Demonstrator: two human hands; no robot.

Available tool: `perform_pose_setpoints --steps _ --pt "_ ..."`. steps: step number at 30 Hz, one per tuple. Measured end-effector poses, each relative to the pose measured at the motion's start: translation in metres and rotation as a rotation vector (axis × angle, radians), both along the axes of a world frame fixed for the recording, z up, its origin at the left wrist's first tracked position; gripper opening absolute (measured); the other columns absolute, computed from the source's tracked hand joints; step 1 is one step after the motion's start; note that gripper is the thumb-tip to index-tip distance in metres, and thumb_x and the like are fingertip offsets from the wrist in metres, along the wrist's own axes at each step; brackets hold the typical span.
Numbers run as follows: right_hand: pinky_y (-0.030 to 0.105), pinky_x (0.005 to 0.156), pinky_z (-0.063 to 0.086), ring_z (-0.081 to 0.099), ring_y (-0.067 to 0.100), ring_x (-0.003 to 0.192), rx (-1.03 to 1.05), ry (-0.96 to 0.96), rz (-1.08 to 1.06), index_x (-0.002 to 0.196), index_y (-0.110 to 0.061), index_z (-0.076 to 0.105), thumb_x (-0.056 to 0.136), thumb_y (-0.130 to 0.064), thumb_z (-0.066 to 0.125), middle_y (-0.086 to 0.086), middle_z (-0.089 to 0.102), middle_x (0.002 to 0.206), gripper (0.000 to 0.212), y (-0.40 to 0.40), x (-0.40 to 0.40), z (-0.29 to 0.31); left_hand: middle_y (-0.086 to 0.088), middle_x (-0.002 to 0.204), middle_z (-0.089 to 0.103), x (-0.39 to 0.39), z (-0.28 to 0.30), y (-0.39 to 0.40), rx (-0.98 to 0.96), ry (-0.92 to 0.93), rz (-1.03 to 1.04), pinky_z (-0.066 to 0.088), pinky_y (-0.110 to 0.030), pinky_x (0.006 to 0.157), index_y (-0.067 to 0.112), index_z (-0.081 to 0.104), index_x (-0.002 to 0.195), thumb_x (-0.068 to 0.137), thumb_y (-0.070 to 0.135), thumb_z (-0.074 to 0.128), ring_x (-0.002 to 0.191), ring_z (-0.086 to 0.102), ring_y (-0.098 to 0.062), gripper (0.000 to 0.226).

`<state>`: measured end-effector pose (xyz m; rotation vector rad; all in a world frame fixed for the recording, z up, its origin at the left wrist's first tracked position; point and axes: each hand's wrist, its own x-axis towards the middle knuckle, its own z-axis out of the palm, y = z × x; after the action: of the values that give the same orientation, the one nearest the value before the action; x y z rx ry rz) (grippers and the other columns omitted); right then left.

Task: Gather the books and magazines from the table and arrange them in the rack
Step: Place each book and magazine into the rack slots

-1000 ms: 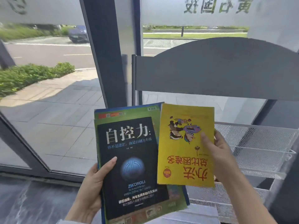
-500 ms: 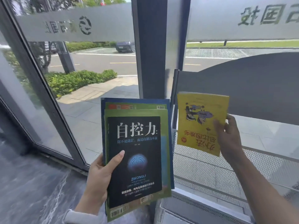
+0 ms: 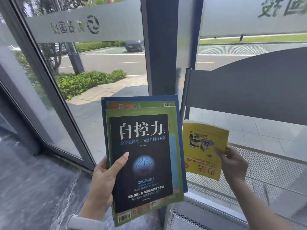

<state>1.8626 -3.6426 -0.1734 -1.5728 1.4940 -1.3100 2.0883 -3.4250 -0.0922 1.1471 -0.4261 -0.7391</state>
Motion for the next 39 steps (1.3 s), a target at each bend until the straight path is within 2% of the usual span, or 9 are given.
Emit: perform_pose_setpoints --steps 3,12,18,21,25,27,31,35,39 --pt "0.028 0.054 0.043 0.059 0.028 0.064 -0.005 0.142 0.026 0.090 -0.003 0.068 0.083 -0.025 0.064 0.008 0.065 0.072 0.023 -0.001 -0.009 -0.006 -0.002 0.070 0.075 -0.002 0.001 -0.001 0.003 0.004 -0.006 0.058 -0.033 0.052 0.016 0.069 0.081 0.062 0.016 0.067 0.058 0.069 -0.019 0.018" --pt "0.032 0.061 0.045 0.060 0.028 0.067 0.122 0.398 0.137 0.075 -0.006 0.066 0.087 -0.028 0.058 0.013 0.069 0.075 0.026 -0.004 -0.025 -0.019 -0.001 0.073 0.076 -0.010 -0.002 0.002 0.013 0.025 -0.028 0.058 -0.032 0.053 0.016 0.070 0.083 0.063 0.018 0.067 0.062 0.070 -0.018 0.020" --pt "0.039 0.086 0.041 0.059 0.027 0.086 0.182 0.679 0.010 0.098 -0.010 0.066 0.086 -0.035 0.056 0.011 0.072 0.089 0.030 -0.001 -0.028 -0.009 -0.002 0.069 0.075 -0.017 -0.005 0.005 0.011 0.070 -0.056 0.057 -0.030 0.048 0.014 0.068 0.082 0.065 0.014 0.066 0.056 0.069 -0.018 0.018" --pt "0.036 0.076 0.040 0.056 0.029 0.085 -0.055 0.442 -0.080 0.092 -0.007 0.067 0.081 -0.023 0.066 0.010 0.068 0.083 0.020 0.032 -0.029 0.023 -0.005 0.074 0.075 -0.023 -0.010 0.003 0.021 0.091 -0.104 0.057 -0.032 0.051 0.012 0.069 0.085 0.058 0.019 0.070 0.060 0.069 -0.020 0.028" --pt "0.010 0.065 0.047 0.064 0.003 0.072 -0.073 -0.164 0.267 0.077 -0.022 0.069 0.082 -0.024 0.064 -0.006 0.072 0.074 0.007 0.106 -0.017 0.085 -0.008 0.080 0.076 -0.040 -0.017 -0.006 0.030 0.149 -0.214 0.058 -0.034 0.054 0.013 0.070 0.086 0.059 0.020 0.069 0.065 0.070 -0.023 0.027" --pt "0.007 0.072 0.046 0.064 0.000 0.084 -0.029 -0.118 0.354 0.085 -0.028 0.071 0.078 -0.032 0.065 -0.012 0.072 0.081 0.010 0.124 -0.013 0.085 -0.010 0.082 0.076 -0.051 -0.019 -0.011 0.033 0.184 -0.284 0.059 -0.035 0.055 0.012 0.071 0.087 0.062 0.020 0.068 0.066 0.071 -0.024 0.027" --pt "0.031 0.086 0.049 0.057 0.014 0.102 0.031 -0.057 0.208 0.098 -0.033 0.066 0.064 -0.059 0.067 -0.021 0.068 0.088 0.043 0.133 -0.020 0.065 -0.015 0.088 0.075 -0.071 -0.021 -0.017 0.045 0.182 -0.414 0.059 -0.040 0.064 0.012 0.074 0.084 0.064 0.019 0.066 0.072 0.071 -0.028 0.022" --pt "0.014 0.080 0.037 0.035 0.006 0.106 0.010 0.127 0.067 0.105 -0.033 0.054 0.057 -0.066 0.064 -0.019 0.053 0.101 0.059 0.145 -0.029 0.058 -0.019 0.092 0.074 -0.087 -0.024 -0.022 0.066 0.167 -0.511 0.059 -0.039 0.061 0.010 0.073 0.088 0.064 0.019 0.067 0.074 0.071 -0.032 0.026" --pt "0.016 0.081 0.038 0.043 0.007 0.106 0.179 -0.029 0.033 0.098 -0.037 0.055 0.051 -0.066 0.066 -0.009 0.050 0.106 0.056 0.152 -0.040 0.064 -0.021 0.094 0.072 -0.098 -0.026 -0.028 0.073 0.147 -0.591 0.058 -0.037 0.059 0.006 0.071 0.091 0.065 0.018 0.067 0.077 0.070 -0.034 0.029"
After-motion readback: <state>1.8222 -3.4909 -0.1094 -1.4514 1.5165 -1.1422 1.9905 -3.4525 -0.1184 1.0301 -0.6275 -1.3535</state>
